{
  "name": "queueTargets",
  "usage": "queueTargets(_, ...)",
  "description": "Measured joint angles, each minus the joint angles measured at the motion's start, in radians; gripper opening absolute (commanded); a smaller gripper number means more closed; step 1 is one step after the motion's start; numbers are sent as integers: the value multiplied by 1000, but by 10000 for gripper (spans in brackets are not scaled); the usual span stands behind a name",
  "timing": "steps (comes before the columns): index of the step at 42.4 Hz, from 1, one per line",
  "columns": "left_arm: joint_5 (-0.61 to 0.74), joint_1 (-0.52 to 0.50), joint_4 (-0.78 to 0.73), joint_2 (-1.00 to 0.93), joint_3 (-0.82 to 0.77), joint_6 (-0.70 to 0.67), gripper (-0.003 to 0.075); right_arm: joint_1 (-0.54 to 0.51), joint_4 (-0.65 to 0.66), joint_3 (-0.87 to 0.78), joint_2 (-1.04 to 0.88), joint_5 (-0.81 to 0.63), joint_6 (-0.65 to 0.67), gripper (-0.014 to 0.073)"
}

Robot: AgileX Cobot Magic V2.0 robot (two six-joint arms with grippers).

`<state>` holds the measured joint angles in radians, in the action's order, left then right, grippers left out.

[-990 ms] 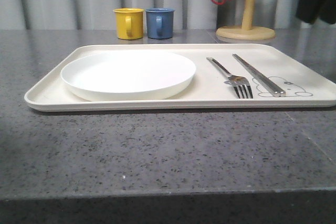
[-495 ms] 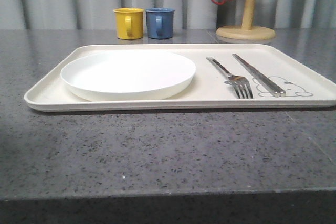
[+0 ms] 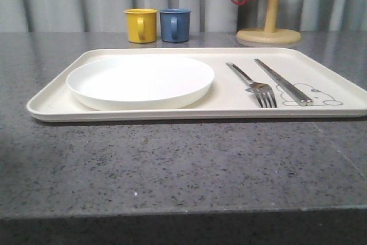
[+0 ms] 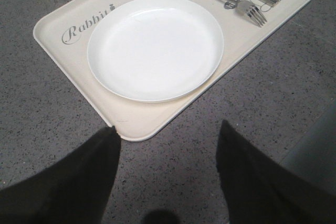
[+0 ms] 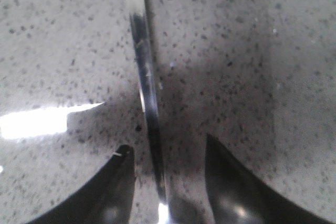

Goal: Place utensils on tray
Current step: 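Grasp the silver spoon with the right gripper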

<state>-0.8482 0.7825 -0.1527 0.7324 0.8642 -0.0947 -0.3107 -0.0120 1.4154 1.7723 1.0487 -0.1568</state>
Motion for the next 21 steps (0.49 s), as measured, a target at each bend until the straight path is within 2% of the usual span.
queueTargets(10, -2, 0, 0, 0, 0, 0, 409, -2, 3, 4, 12, -9, -4, 22)
queueTargets(21, -2, 0, 0, 0, 0, 0, 409, 2, -75, 6, 3, 6, -28, 6)
